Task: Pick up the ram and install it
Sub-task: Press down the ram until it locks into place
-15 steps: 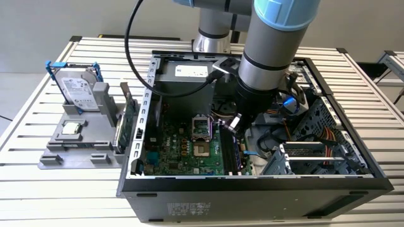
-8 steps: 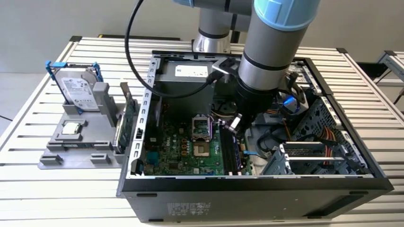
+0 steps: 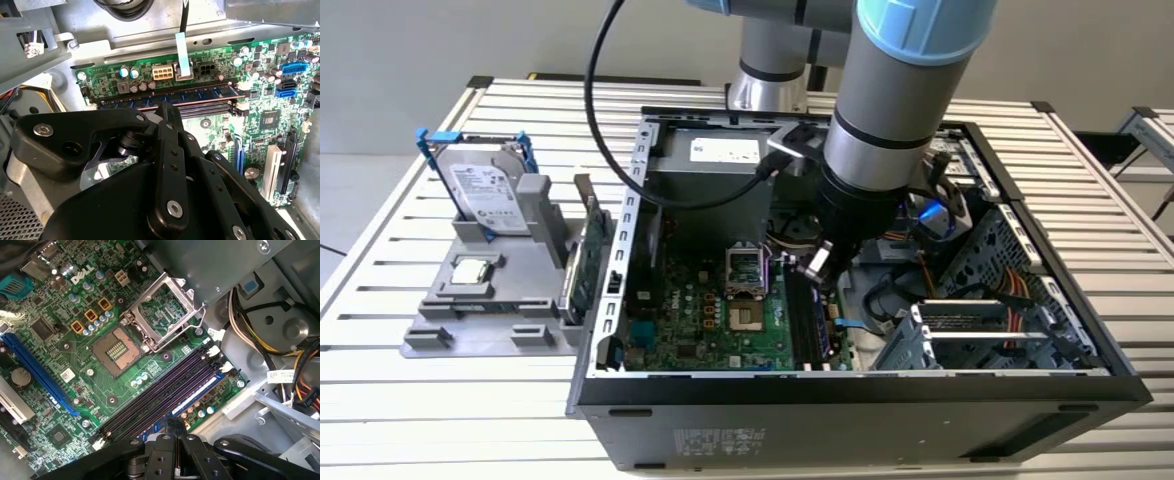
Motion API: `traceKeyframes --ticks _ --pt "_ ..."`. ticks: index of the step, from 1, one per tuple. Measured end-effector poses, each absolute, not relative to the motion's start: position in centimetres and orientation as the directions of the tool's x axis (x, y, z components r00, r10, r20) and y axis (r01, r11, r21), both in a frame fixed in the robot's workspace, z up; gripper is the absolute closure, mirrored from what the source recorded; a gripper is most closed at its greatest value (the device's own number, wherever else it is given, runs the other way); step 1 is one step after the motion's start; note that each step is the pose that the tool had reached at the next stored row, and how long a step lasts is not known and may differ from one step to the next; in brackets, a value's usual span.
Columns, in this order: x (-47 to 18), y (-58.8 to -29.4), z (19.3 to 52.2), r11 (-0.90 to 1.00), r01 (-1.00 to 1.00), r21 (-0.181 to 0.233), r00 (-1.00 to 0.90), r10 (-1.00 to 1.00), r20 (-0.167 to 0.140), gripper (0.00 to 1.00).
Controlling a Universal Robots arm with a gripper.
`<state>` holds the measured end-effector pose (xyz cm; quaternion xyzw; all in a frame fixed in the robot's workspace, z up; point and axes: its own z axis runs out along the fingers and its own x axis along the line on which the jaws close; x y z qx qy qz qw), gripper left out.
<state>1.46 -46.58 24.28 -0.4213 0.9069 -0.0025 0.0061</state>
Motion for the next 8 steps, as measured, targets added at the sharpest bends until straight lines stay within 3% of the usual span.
traceKeyframes --ticks 8 --pt "1.45 -46.58 24.28 0.627 -0.779 -0.010 -0.627 -0.779 -0.009 1.00"
